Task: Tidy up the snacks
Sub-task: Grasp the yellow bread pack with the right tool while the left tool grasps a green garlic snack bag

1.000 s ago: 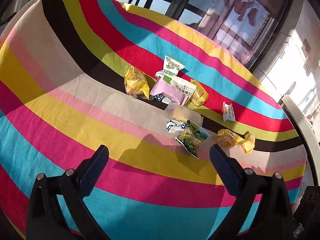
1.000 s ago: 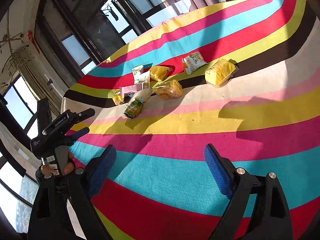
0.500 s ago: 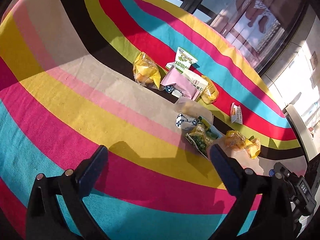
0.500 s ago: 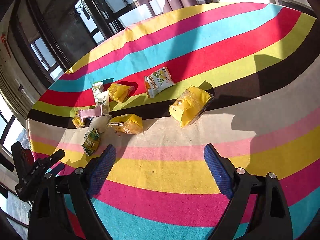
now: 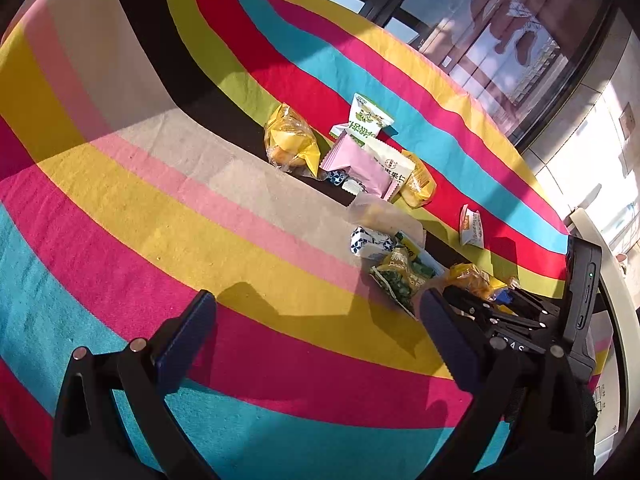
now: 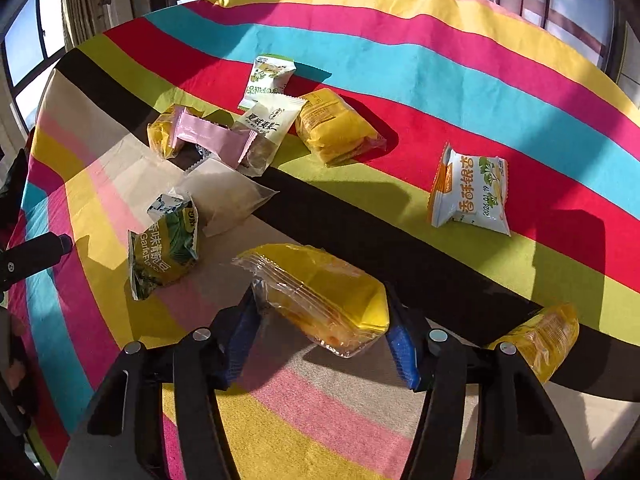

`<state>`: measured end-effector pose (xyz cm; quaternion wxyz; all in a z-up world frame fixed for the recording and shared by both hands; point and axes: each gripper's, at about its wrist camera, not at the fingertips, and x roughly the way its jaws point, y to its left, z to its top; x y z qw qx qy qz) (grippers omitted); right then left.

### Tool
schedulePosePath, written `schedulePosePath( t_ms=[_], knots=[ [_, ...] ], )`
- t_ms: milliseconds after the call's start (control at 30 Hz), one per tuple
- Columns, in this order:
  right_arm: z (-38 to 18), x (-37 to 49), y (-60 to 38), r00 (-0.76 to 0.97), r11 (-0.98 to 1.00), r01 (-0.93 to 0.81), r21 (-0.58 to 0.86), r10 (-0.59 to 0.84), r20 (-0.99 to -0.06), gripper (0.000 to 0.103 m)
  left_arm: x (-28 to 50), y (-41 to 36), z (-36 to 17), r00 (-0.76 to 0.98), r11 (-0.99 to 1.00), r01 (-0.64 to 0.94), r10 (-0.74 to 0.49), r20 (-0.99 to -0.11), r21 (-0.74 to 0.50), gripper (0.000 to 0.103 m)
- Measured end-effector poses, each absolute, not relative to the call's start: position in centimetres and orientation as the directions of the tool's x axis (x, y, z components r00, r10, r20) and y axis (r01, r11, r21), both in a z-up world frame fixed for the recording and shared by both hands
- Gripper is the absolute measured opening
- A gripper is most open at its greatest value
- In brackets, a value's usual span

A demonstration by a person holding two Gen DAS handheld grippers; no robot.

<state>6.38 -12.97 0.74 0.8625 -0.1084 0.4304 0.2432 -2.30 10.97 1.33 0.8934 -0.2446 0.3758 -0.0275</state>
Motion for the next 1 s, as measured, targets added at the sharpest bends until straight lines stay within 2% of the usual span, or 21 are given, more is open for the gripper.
schedulePosePath(
  t_ms=[167, 333, 467, 667, 767, 867, 1000],
  knots=[
    [2.0, -0.6, -15.9, 0.552, 0.872, -0.478, 0.105, 0.392, -0.736, 0.053, -2.1, 10.4, 1.4, 0.71, 0.896, -0.138, -0.208, -0.673, -0.423, 0.101],
    [2.1, -5.9, -19.5, 0.605, 0.908, -0.4, 0.126, 0.365, -0.707, 0.054, -1.8, 9.7, 1.4, 0.695, 0.92, -0.144, -0.169, -0.699, -0.366, 0.101],
    [2.3, -6.3, -20.8, 0.615, 0.901, -0.389, 0.192, 0.409, -0.675, 0.054, -1.5, 9.0, 1.4, 0.675, 0.938, -0.147, -0.136, -0.725, -0.314, 0.101],
    [1.8, -5.0, -21.2, 0.58, 0.892, -0.367, 0.265, 0.442, -0.685, 0.054, -1.3, 6.6, 1.4, 0.602, 0.966, -0.157, -0.07, -0.795, -0.205, 0.101],
    [2.0, -5.1, -21.3, 0.583, 0.884, -0.371, 0.283, 0.46, -0.67, 0.054, -1.2, 4.3, 1.4, 0.577, 0.955, -0.169, -0.106, -0.81, -0.245, 0.101],
    [2.1, -5.1, -21.5, 0.589, 0.883, -0.37, 0.289, 0.464, -0.662, 0.055, 0.4, 2.4, 1.4, 0.54, 0.931, -0.283, -0.045, -0.841, -0.232, 0.101],
    [2.2, -5.2, -21.8, 0.595, 0.878, -0.37, 0.303, 0.474, -0.649, 0.056, 4.0, 1.8, 1.4, 0.465, 0.827, -0.527, 0.088, -0.881, -0.195, 0.101]
  ],
)
